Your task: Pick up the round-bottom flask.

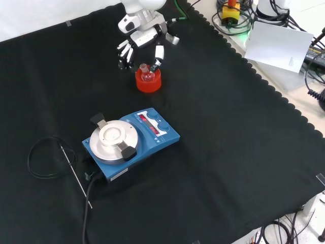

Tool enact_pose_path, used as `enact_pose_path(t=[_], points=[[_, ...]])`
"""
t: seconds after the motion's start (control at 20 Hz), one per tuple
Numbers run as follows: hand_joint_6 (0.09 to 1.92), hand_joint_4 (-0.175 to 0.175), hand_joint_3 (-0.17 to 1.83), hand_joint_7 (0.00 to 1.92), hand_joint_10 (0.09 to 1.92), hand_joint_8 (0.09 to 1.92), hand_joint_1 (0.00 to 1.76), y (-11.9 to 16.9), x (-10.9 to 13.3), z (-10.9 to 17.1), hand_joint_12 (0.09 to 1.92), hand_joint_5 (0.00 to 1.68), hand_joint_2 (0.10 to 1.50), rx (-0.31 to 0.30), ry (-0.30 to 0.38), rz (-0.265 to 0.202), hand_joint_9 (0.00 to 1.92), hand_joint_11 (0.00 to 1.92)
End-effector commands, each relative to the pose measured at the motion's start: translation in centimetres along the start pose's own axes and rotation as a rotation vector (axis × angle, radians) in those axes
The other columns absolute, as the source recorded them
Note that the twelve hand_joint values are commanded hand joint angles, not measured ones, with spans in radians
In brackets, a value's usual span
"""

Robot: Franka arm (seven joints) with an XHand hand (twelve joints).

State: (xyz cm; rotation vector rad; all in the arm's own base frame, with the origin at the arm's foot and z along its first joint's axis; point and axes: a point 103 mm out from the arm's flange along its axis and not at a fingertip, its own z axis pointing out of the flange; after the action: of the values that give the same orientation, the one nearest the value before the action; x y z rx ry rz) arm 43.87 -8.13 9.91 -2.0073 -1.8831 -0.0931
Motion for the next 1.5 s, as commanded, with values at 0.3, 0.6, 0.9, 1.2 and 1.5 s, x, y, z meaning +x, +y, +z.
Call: enact_pose_path(t=[0.3,0.6,0.9,1.2,1.5], points=[[0.87,-0.087,0.61,0.32,0.66,0.7,0.87,-0.2,-1.0,-0.1,1.45,0.79,0.65,0.0,-0.003,0.012,0.53,0.08],[0.84,-0.084,0.62,0.34,0.66,0.7,0.88,-0.1,-0.2,0.2,1.44,0.85,0.66,-0.006,-0.016,0.013,0.54,0.1],[0.83,-0.082,0.61,0.35,0.65,0.7,0.89,0.0,-1.3,-0.3,1.44,0.86,0.66,-0.003,0.002,0.006,0.55,0.11],[0.83,-0.084,0.62,0.35,0.65,0.7,0.89,0.1,-0.3,0.2,1.44,0.86,0.66,-0.014,-0.014,0.01,0.56,0.11],[0.83,-0.085,0.62,0.36,0.65,0.71,0.88,0.0,-1.4,-0.2,1.44,0.88,0.67,-0.007,0.0,0.004,0.57,0.12]])
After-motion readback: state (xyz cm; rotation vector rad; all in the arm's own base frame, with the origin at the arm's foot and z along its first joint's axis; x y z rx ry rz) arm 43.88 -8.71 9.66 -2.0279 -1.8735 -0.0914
